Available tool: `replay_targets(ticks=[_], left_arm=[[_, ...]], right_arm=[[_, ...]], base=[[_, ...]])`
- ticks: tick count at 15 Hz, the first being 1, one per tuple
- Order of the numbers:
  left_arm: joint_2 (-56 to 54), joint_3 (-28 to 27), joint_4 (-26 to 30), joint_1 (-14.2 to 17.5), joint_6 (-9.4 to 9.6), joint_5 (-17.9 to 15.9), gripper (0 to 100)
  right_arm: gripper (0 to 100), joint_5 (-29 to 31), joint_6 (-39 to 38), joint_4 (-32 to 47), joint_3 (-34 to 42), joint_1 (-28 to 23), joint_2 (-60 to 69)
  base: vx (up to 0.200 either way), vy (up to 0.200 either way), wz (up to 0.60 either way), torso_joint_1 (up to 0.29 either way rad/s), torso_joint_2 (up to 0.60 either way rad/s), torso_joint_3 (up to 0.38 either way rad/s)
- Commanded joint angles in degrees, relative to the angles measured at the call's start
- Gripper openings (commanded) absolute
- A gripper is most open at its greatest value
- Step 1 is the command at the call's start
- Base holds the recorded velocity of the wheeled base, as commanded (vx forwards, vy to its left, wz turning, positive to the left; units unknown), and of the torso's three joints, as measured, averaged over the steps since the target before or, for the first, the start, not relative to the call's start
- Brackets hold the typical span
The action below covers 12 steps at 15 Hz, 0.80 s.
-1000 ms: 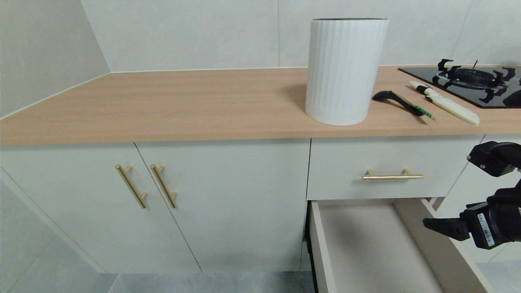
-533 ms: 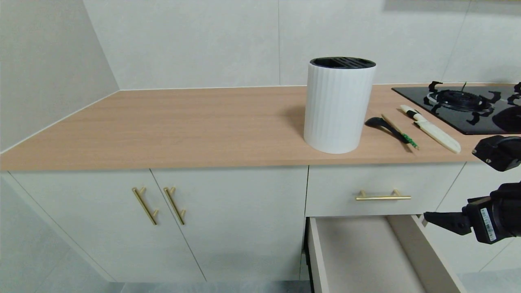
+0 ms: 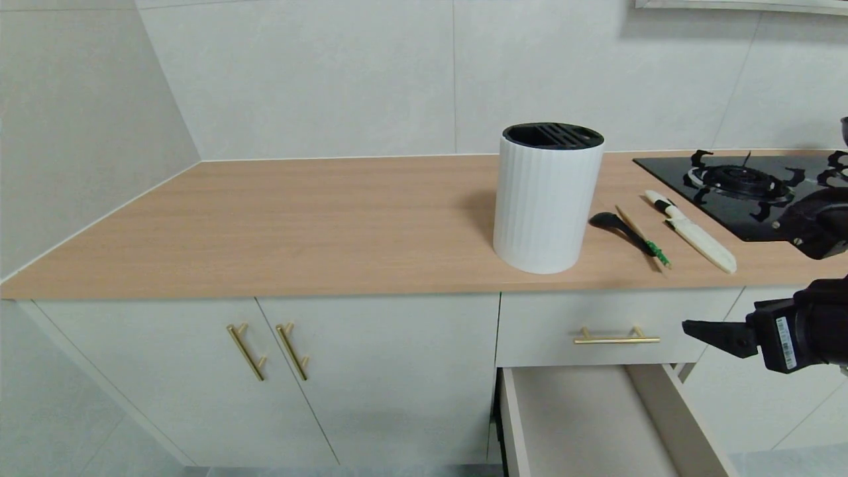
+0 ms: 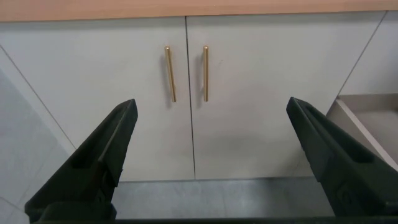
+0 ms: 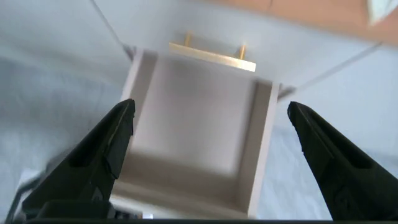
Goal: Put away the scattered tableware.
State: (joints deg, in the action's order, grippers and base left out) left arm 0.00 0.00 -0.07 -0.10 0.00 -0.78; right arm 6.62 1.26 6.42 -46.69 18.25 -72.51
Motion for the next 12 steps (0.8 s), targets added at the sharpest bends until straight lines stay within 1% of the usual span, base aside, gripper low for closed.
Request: replay_targets(ticks=[1,2,3,4,5,6,7,8,12], left_arm=[[0.0,0.0,0.0,0.0,0.00,0.0,100],[0.0,0.0,0.0,0.0,0.00,0.0,100],[0.0,0.0,0.1,0.0,0.00,0.0,100],[0.0,0.0,0.0,0.0,0.00,0.0,100],[0.0,0.0,0.0,0.0,0.00,0.0,100],[0.0,0.0,0.0,0.0,0.00,0.0,100],[0.0,0.0,0.0,0.0,0.00,0.0,100],[0.0,0.0,0.0,0.0,0.00,0.0,100],[0.0,0.0,0.0,0.0,0.00,0.0,100]], right_arm=[[100,0.0,0.2,-3.5,-0.5,-0.1,-1.0],[100,0.1,0.2,-5.3,-1.4,-0.1,-1.9],[100,0.8,-0.1,-6.2,-5.7,-1.0,-5.4],[100,0.9,-1.8,-6.4,-8.2,-1.3,-7.6],[100,0.9,-4.2,-6.5,-9.6,-1.4,-9.2],[100,1.6,-10.1,-7.6,-10.7,-1.5,-11.6],[100,1.9,-11.3,-8.7,-11.3,-1.7,-13.3],[100,3.7,-11.5,-10.9,-11.7,-2.5,-15.3],[100,6.7,-12.2,-15.6,-13.1,-5.3,-23.3]], base=[[0.000,0.000,0.00,0.000,0.00,0.000],[0.000,0.000,0.00,0.000,0.00,0.000],[0.000,0.000,0.00,0.000,0.00,0.000],[0.000,0.000,0.00,0.000,0.00,0.000],[0.000,0.000,0.00,0.000,0.00,0.000],[0.000,0.000,0.00,0.000,0.00,0.000],[0.000,0.000,0.00,0.000,0.00,0.000],[0.000,0.000,0.00,0.000,0.00,0.000],[0.000,0.000,0.00,0.000,0.00,0.000]])
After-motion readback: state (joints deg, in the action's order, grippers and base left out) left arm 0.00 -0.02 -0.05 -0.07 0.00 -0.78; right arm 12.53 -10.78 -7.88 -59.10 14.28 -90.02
